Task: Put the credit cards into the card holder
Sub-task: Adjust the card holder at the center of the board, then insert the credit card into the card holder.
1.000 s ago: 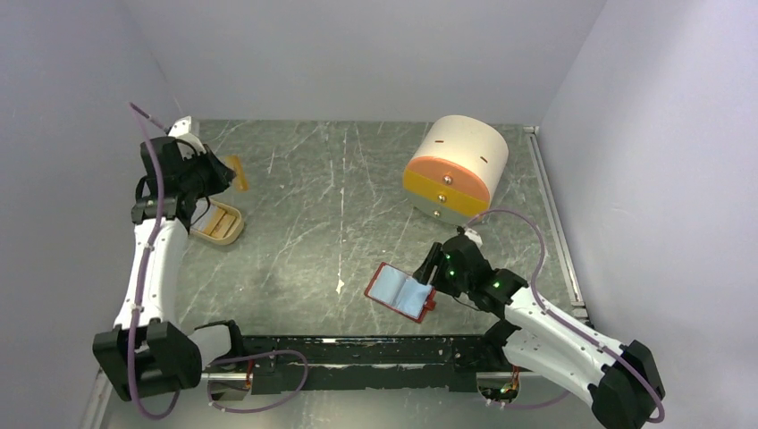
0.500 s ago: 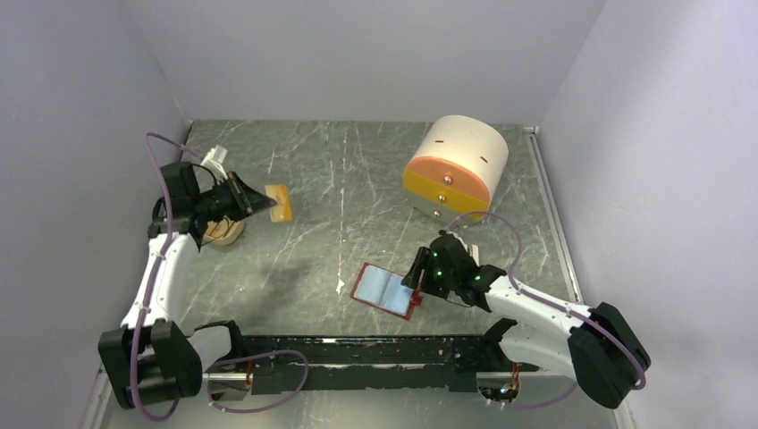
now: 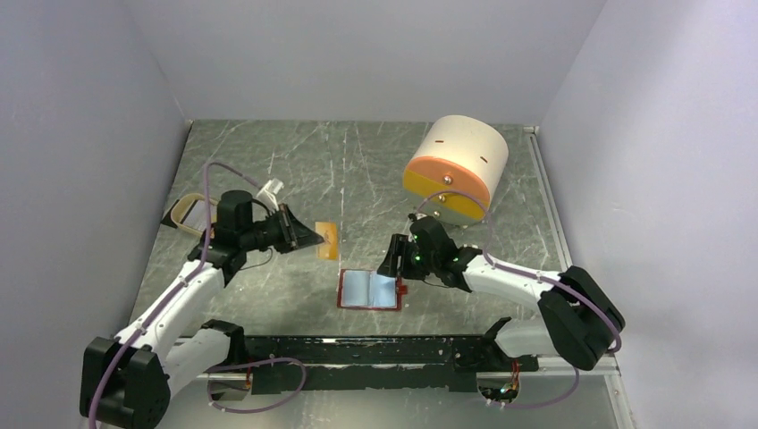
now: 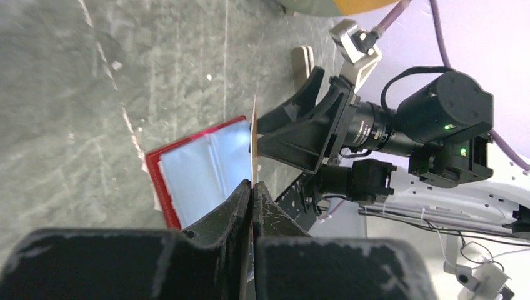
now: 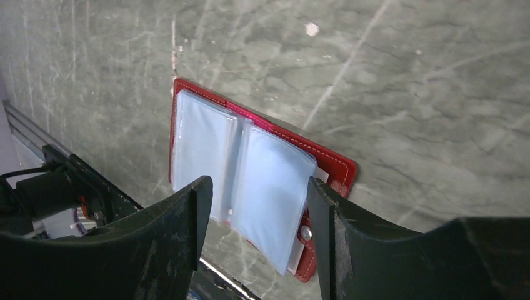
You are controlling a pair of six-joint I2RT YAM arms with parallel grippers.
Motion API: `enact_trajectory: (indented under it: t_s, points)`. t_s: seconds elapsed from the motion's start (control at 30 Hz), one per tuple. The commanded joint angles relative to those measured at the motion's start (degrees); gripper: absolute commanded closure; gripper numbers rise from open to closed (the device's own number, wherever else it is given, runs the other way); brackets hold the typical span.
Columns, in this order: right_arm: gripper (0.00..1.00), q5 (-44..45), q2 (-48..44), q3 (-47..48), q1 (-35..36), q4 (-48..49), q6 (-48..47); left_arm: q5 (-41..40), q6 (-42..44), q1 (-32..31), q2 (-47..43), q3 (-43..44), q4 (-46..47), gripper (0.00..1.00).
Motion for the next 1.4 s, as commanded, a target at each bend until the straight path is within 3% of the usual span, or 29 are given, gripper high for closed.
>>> enact_trajectory:
  t_s: [0.0, 0.2, 0.33, 0.43, 0.63, 0.83, 1.1, 1.37]
  points:
    - [0.39, 1.4, 1.3, 3.5, 1.0, -2.6, -2.1, -5.1, -7.1, -6.7, 2.4, -2.5, 8.5, 0.91]
    - [0.38, 5.0, -4.6, 1.3, 1.1, -5.6, -2.1, -9.7, -10.3, -17.3, 11.3, -3.4, 15.8, 0.91]
    - [0.37, 5.5, -8.7, -0.8, 1.0, -6.4, -1.4, -9.9, -12.9, -20.3, 16.5, -4.1, 21.2, 0.91]
    - [0.37, 5.9, -10.9, -2.0, 1.0, -6.5, -1.1, -14.8, -12.4, -22.6, 19.1, -3.9, 20.9, 0.91]
    - [0.37, 5.8, -12.6, -3.4, 1.0, -6.6, -1.6, -12.4, -16.0, -25.3, 25.9, -6.7, 30.5, 0.91]
    - [0.37, 5.5, -13.0, -3.7, 1.0, -6.6, -2.7, -16.0, -13.6, -27.5, 29.0, -3.4, 24.8, 0.91]
    - [0.36, 3.7, -13.0, -5.0, 1.0, -5.1, -2.9, -19.0, -15.5, -28.0, 26.2, -6.4, 22.1, 0.91]
    - [0.37, 3.5, -10.9, -6.8, 1.0, -1.6, -2.4, -19.0, -17.9, -28.1, 26.9, -9.1, 25.0, 0.91]
